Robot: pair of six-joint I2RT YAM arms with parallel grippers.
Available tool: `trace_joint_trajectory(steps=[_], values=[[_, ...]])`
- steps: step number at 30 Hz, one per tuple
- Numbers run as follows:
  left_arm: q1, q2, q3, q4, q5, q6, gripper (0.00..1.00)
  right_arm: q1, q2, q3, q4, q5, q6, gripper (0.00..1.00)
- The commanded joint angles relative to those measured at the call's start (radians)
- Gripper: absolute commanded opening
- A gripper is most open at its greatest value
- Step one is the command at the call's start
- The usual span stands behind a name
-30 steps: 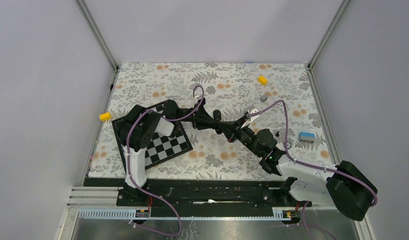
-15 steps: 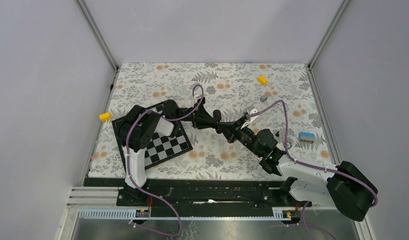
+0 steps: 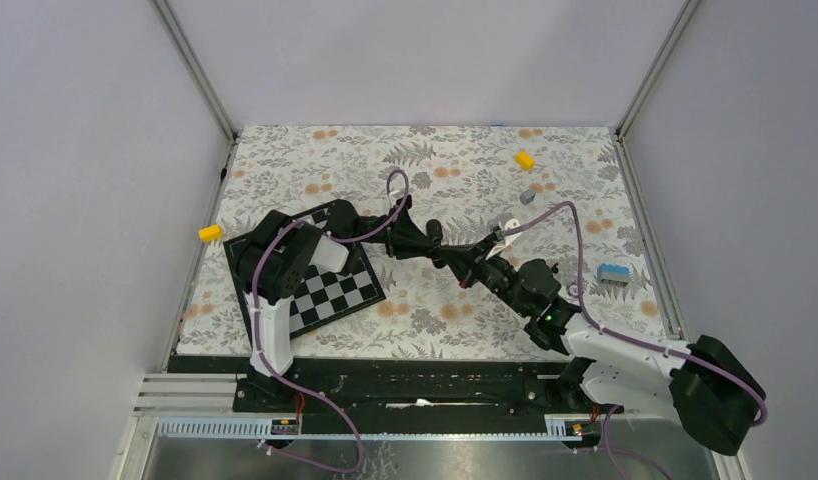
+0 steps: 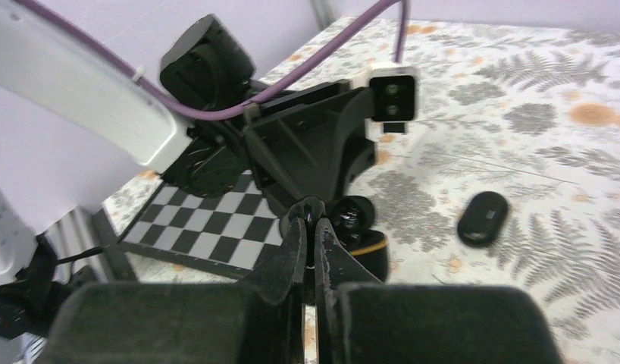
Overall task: Insert the wireless bluetooth earbuds into the charging case
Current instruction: Place the right earbud at the center of the board.
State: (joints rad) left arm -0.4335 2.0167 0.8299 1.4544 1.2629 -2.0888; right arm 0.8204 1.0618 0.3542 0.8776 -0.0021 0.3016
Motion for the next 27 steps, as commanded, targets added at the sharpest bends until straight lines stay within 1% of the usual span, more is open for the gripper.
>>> trace_joint_trajectory(steps=[1, 4, 8, 11, 13, 15, 18, 20, 21, 23, 24, 26, 27], values=[[0.004, -0.021, -0.010, 0.123, -0.011, -0.048, 0.00, 0.011, -0.141, 0.047, -0.201, 0.168, -0.067, 0.00], [0.010, -0.022, -0.027, 0.100, -0.006, -0.015, 0.00, 0.011, -0.257, 0.030, -0.336, 0.333, -0.083, 0.00], [0.010, -0.016, -0.018, 0.079, 0.004, 0.021, 0.00, 0.009, -0.354, 0.037, -0.617, 0.507, -0.034, 0.00], [0.010, 0.000, 0.016, 0.047, 0.009, 0.043, 0.00, 0.010, -0.403, 0.030, -0.806, 0.514, 0.050, 0.00], [0.010, 0.015, 0.061, 0.034, 0.024, 0.044, 0.00, 0.008, -0.427, 0.009, -0.917, 0.506, 0.152, 0.00], [0.010, 0.029, 0.114, 0.028, 0.035, 0.035, 0.00, 0.008, -0.432, -0.020, -0.950, 0.490, 0.222, 0.00], [0.010, 0.042, 0.206, 0.001, 0.046, 0.044, 0.00, 0.008, -0.382, -0.034, -0.962, 0.454, 0.282, 0.00], [0.007, 0.055, 0.301, -0.017, 0.072, 0.068, 0.00, 0.007, -0.315, -0.012, -0.963, 0.440, 0.298, 0.00], [0.006, 0.067, 0.338, -0.005, 0.076, 0.061, 0.00, 0.008, -0.258, 0.004, -0.960, 0.434, 0.298, 0.00], [-0.001, 0.100, 0.412, 0.074, 0.069, -0.006, 0.00, 0.007, -0.172, 0.046, -0.961, 0.432, 0.298, 0.00], [-0.008, 0.115, 0.448, 0.077, 0.067, -0.016, 0.00, 0.005, -0.128, 0.067, -0.962, 0.435, 0.300, 0.00], [-0.020, 0.136, 0.508, 0.037, 0.063, 0.019, 0.00, -0.001, -0.055, 0.109, -0.961, 0.444, 0.315, 0.00], [-0.026, 0.142, 0.540, -0.015, 0.068, 0.062, 0.00, -0.004, -0.021, 0.126, -0.960, 0.445, 0.316, 0.00]])
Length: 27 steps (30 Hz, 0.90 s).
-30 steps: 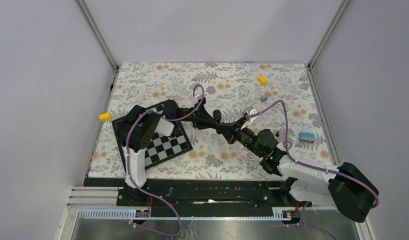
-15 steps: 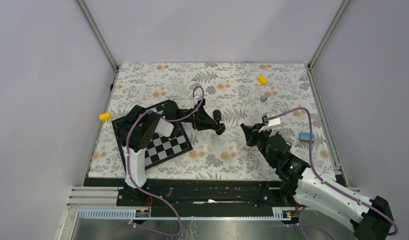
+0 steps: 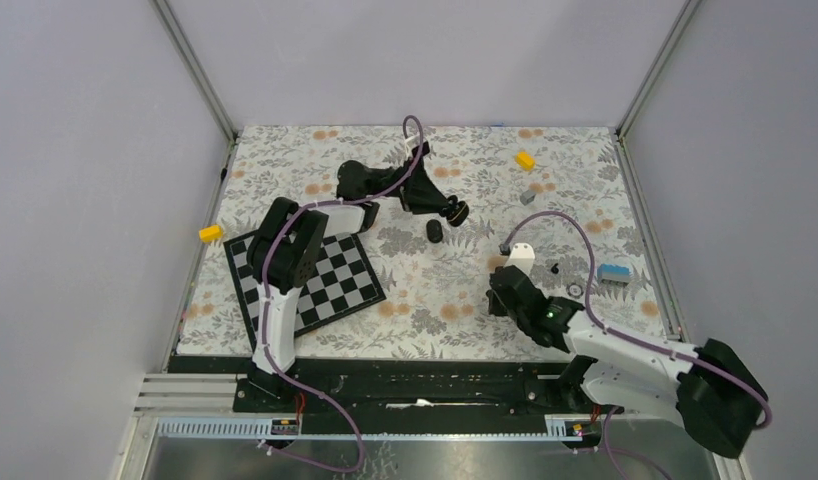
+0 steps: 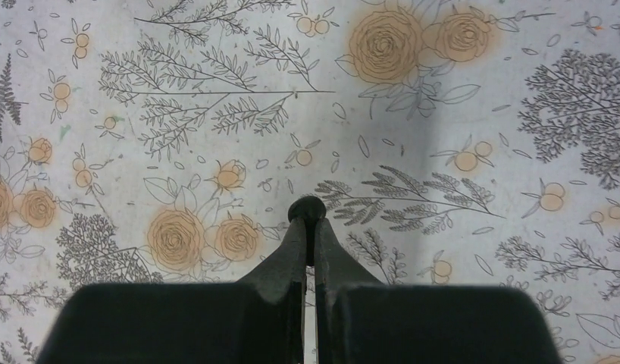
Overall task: Insert the wireless bluetooth earbuds into the charging case
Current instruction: Place the right earbud at the center of the board.
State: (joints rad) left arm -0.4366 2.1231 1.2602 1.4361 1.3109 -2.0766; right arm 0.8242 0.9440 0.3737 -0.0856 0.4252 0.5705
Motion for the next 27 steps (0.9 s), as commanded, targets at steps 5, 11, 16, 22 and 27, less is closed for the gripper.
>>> trace_joint_trajectory(steps=[5, 11, 16, 22, 27], values=[[-0.008, 0.051, 0.250, -0.596, -0.013, 0.532, 0.00, -0.015, 0.191, 0.135, 0.048, 0.012, 0.048, 0.00], [0.019, 0.123, 0.589, -1.601, -0.179, 1.209, 0.00, -0.033, 0.213, 0.115, 0.076, -0.044, 0.109, 0.00], [0.025, 0.037, 0.551, -1.760, -0.391, 1.337, 0.00, -0.036, 0.216, 0.090, 0.076, -0.013, 0.162, 0.02], [0.026, -0.130, 0.431, -1.853, -0.588, 1.434, 0.00, -0.039, 0.252, 0.105, 0.044, 0.005, 0.159, 0.17], [0.026, -0.267, 0.269, -1.814, -0.586, 1.442, 0.00, -0.038, 0.265, 0.098, 0.050, 0.001, 0.131, 0.38]])
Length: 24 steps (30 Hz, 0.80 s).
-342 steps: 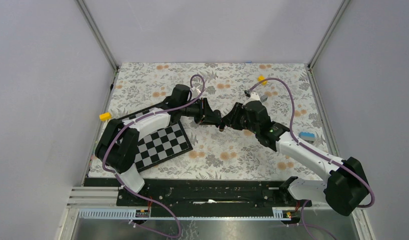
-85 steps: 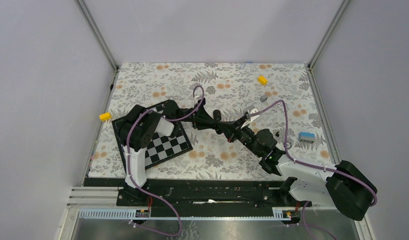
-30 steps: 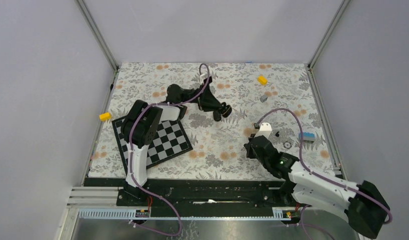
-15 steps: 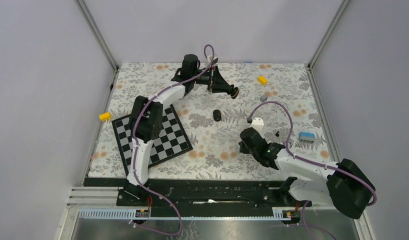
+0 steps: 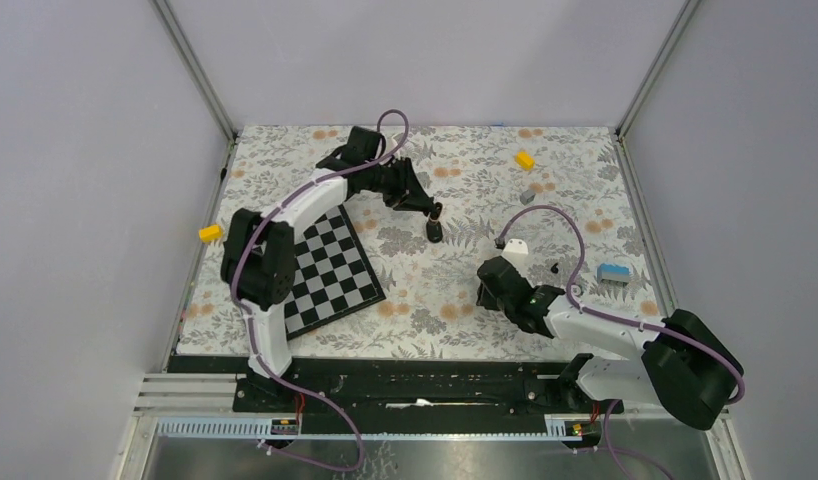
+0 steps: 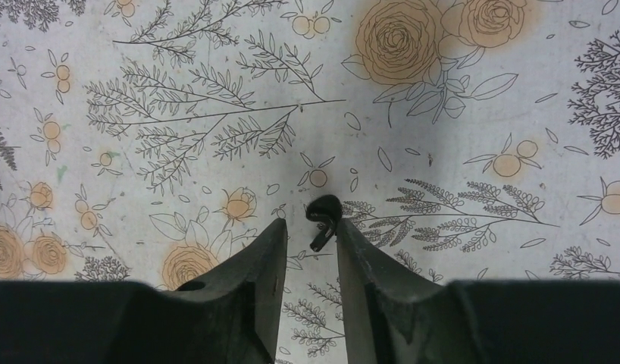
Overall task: Insert the wireless bluetooth earbuds into the charging case
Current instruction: Place the right earbud at the center of the board.
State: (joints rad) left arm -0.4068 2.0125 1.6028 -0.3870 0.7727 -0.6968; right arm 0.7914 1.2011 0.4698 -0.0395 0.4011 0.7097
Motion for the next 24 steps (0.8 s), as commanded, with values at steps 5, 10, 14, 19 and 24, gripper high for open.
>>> trace_joint_trajectory(steps=[5, 10, 14, 19, 24], values=[[-0.009, -0.246, -0.213, 0.049, -0.021, 0.035, 0.00, -0.007, 0.003, -0.017, 0.028, -0.001, -0.034, 0.38], [-0.053, -0.333, -0.304, 0.070, -0.051, 0.059, 0.00, -0.007, -0.046, -0.013, -0.003, 0.000, -0.039, 0.41], [-0.081, -0.337, -0.312, 0.051, -0.060, 0.075, 0.00, -0.006, -0.110, -0.009, -0.039, 0.030, -0.018, 0.41], [-0.098, -0.302, -0.292, 0.050, -0.037, 0.084, 0.00, -0.011, -0.095, 0.007, -0.078, 0.087, -0.002, 0.45], [-0.104, -0.293, -0.267, 0.031, -0.038, 0.110, 0.00, -0.012, -0.004, 0.049, -0.094, 0.078, 0.030, 0.53]])
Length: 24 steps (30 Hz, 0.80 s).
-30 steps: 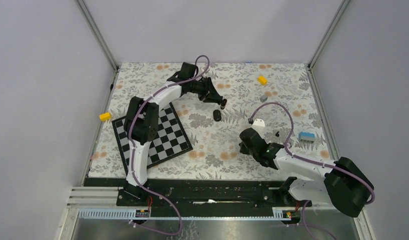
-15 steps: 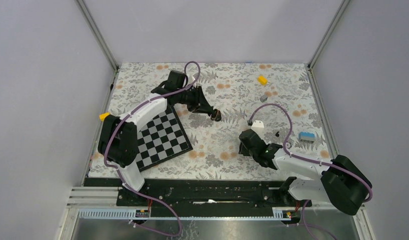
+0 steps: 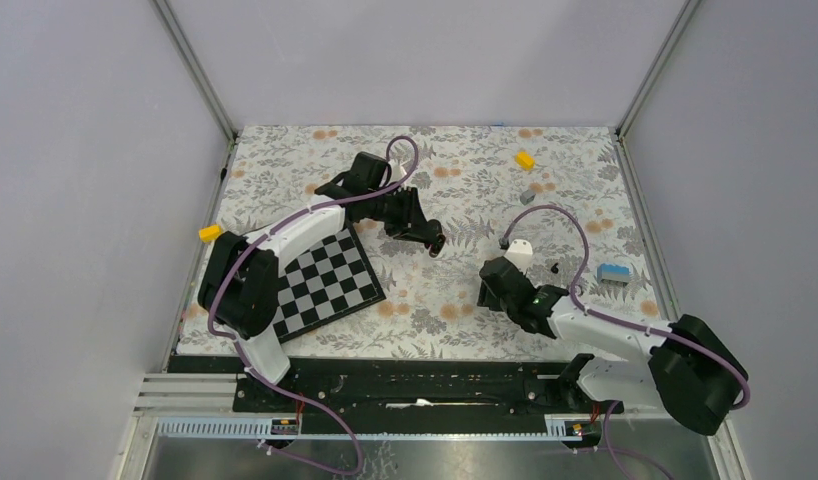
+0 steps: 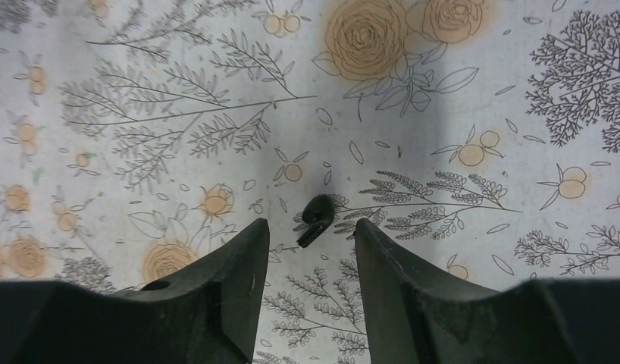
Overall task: Insert the wireless bluetooth earbuds into the charging case
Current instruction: Place the right earbud at the center of the board, then pick up the right earbud from the center of the board.
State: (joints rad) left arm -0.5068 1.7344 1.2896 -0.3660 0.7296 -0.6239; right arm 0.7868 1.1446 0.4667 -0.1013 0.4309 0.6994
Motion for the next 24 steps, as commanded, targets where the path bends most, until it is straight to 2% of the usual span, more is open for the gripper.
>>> trace_joint_trajectory(steps=[1, 11, 24], values=[[-0.004, -0.014, 0.046, 0.008, 0.004, 0.040, 0.00, -0.008, 0.068, 0.058, -0.033, 0.052, 0.045, 0.53], [-0.004, 0.006, 0.038, 0.005, 0.013, 0.043, 0.00, -0.009, 0.141, 0.057, 0.035, 0.082, 0.070, 0.45], [-0.004, -0.001, 0.029, -0.002, 0.013, 0.052, 0.00, -0.009, 0.227, 0.094, 0.018, 0.078, 0.039, 0.24]])
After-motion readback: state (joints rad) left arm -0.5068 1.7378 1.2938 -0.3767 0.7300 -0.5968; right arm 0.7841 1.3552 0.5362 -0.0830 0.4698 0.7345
